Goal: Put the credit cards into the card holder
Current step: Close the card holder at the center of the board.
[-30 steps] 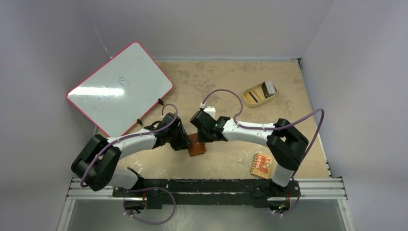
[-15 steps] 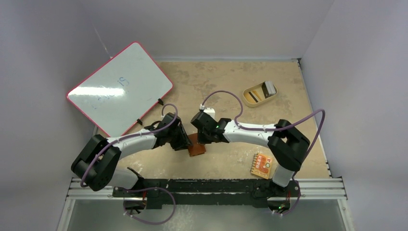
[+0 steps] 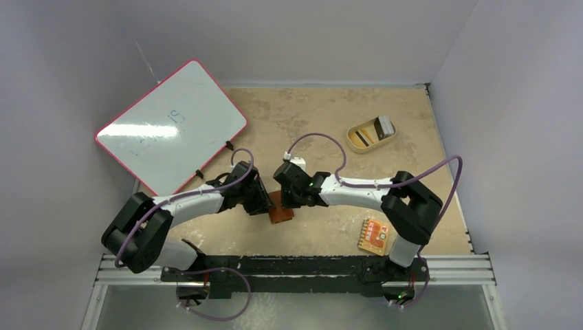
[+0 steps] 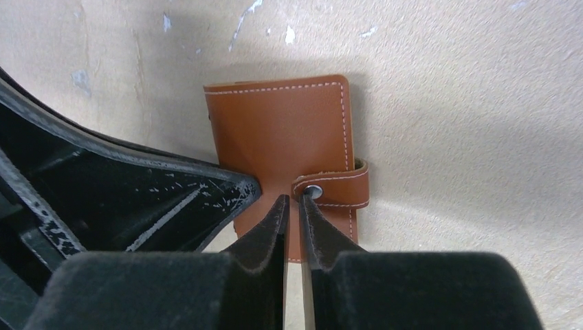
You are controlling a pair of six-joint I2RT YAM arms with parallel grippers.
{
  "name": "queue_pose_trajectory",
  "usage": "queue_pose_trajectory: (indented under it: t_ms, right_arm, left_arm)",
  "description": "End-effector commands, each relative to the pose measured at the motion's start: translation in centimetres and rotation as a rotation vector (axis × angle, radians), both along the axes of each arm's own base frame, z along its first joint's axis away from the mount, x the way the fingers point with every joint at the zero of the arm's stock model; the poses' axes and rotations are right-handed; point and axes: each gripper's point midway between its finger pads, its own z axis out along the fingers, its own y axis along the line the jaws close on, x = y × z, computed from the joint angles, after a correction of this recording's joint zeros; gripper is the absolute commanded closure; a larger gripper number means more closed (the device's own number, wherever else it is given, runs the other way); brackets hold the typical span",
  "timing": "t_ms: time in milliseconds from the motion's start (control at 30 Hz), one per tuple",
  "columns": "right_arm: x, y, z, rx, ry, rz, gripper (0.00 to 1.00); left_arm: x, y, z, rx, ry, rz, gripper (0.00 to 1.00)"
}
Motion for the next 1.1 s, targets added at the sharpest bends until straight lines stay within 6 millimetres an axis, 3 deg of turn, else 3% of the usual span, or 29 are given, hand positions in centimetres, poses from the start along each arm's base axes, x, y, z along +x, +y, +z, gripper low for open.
queue_pose_trajectory:
  t_ms: [0,167,333,433,767,833,1067]
  right_arm:
    - [-0.5,0.5,0.0,0.033,0.012,0.011,0.88]
    - [-0.6,0.7,0.8,0.044,0.006,0.029,0.88]
    - [-0.3,0.5,3.7,0.080,-0.036,0.027,0.85]
    - [0.0,-0.1,4.2,0.088,-0.050,0.023,0.82]
    - [2.1,-1.7,3.9,0.143,-0.055,0.012,0.78]
    - [2.2,-2.2,3.0,0.144,-0.041,0.012,0.79]
    - [2.1,-1.6,2.0,0.178,-0.006,0.043,0.80]
  left_arm:
    - [-0.6,0.7,-0.8,0.031,0.011,0.006,0.66]
    - [-0.5,0.7,-0.8,0.031,0.012,0.007,0.66]
    - [-0.6,0.8,-1.0,0.036,0.015,0.007,0.66]
    - [-0.6,0.9,-1.1,0.039,0.017,0.008,0.66]
    - [-0.6,0.9,-1.2,0.047,0.018,0.006,0.66]
    - [-0.6,0.8,-1.2,0.046,0.018,0.007,0.66]
    - [-0.5,0.8,-1.2,0.048,0.018,0.009,0.66]
